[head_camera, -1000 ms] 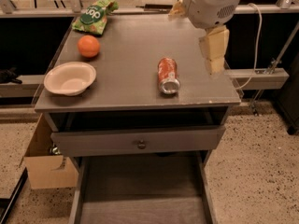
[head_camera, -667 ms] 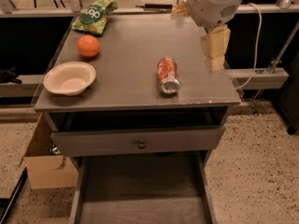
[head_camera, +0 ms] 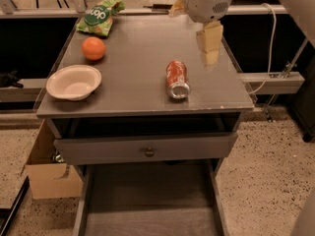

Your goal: Place coke can into middle drawer

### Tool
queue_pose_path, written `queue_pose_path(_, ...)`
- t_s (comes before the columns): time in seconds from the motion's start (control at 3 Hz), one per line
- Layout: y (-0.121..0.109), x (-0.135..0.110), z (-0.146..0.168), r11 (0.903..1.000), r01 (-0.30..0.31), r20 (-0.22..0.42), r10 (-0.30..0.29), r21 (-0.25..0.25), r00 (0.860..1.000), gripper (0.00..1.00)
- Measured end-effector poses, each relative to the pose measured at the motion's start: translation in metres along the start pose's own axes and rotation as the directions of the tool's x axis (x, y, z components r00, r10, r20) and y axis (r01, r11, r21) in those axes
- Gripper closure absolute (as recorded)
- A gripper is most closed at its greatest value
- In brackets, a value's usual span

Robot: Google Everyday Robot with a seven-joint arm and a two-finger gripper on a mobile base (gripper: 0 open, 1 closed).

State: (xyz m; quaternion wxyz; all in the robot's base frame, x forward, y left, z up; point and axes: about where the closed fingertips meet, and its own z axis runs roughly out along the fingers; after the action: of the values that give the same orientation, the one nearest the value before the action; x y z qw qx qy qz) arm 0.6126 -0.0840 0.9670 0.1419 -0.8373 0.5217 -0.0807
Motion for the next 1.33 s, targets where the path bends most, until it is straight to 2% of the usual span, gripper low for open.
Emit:
queue_pose_path(0.33,-0.005,-0.001,0.0,0.9999,0.002,0.001,-0.002,0.014,1.0,0.0)
queue_pose_path(0.67,-0.004,0.004,0.011,0.9993,0.037,0.031,-0.037,0.011,0.999,0.0)
queue_pose_path(1.0,-0.011,0.001,0.016,0.9827,0.184,0.064,-0.185,0.023,0.981,0.0)
queue_pose_path(1.33,-0.023,-0.016,0.015,0.9226,0.38,0.075,-0.384,0.067,0.92,0.0)
